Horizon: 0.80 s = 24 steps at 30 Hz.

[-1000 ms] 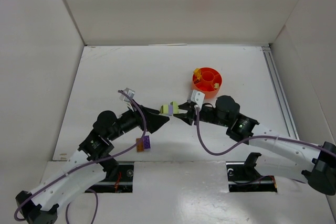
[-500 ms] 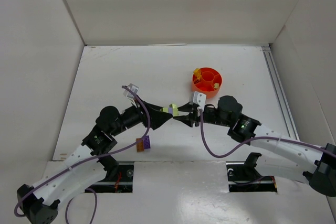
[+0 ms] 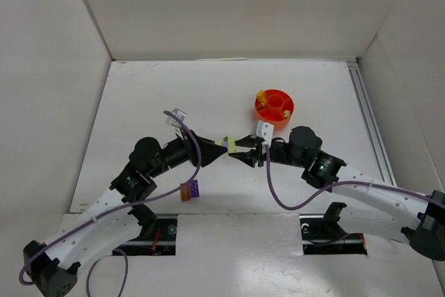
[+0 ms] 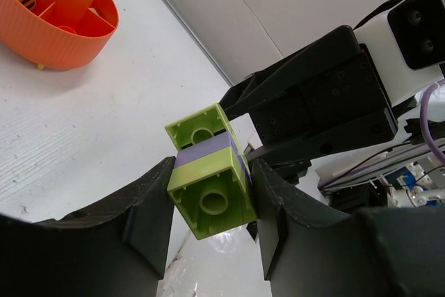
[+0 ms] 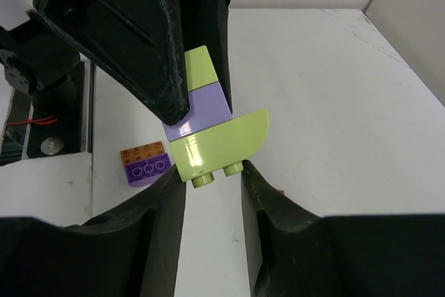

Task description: Sort the legos into containers by color

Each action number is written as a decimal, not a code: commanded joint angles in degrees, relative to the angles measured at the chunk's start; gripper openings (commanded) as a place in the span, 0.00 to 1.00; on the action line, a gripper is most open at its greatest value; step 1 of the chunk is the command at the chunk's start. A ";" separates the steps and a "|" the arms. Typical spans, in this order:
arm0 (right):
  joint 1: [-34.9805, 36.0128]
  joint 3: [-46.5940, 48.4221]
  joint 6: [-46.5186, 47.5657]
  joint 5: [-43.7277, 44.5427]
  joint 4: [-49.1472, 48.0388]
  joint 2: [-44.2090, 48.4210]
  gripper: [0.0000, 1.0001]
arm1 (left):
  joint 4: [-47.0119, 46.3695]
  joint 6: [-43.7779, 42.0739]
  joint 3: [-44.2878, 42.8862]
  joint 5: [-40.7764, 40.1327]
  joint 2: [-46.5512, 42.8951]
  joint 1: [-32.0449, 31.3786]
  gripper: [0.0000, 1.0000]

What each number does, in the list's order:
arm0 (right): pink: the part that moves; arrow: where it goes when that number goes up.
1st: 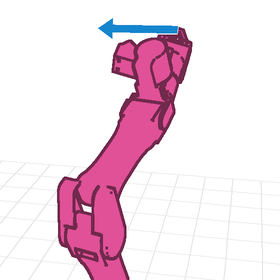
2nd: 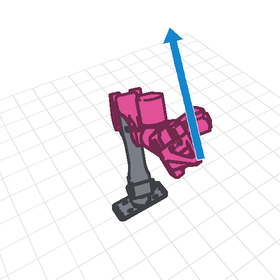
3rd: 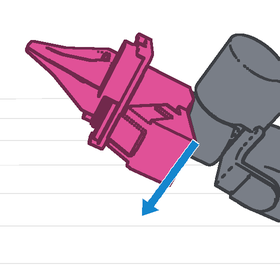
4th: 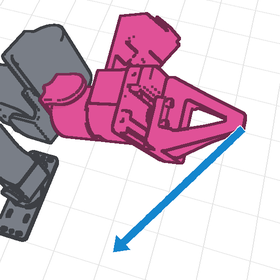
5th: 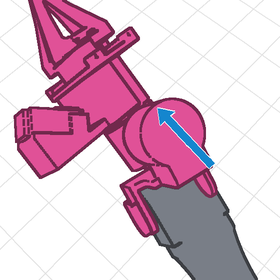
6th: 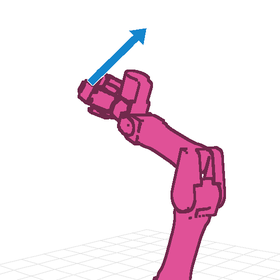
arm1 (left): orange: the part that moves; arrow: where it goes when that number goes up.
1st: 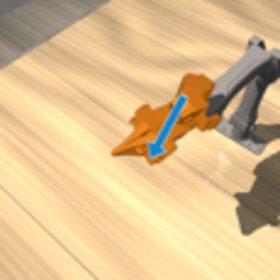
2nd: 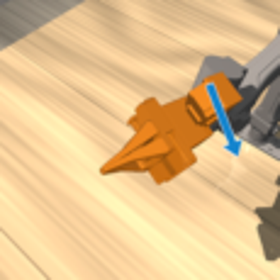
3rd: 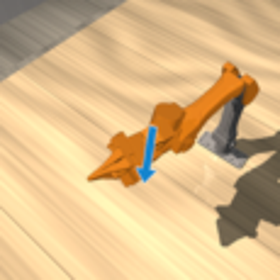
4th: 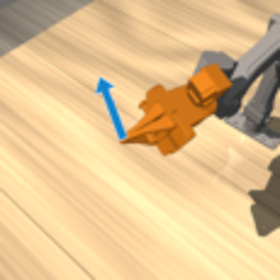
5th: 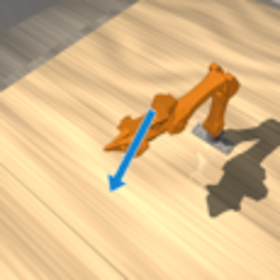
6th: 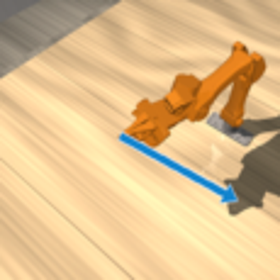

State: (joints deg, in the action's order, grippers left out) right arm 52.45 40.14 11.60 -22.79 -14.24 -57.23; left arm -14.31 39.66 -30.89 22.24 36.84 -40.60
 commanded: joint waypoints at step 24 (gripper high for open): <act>-14.11 0.72 3.70 11.43 10.44 4.68 0.14 | 12.80 -0.12 -7.60 -14.14 -2.31 0.17 0.00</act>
State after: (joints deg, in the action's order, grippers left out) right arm 41.19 39.40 14.09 -15.29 -8.80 -52.73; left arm -2.02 39.48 -34.70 11.79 34.11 -40.60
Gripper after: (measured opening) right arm 0.395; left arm 0.403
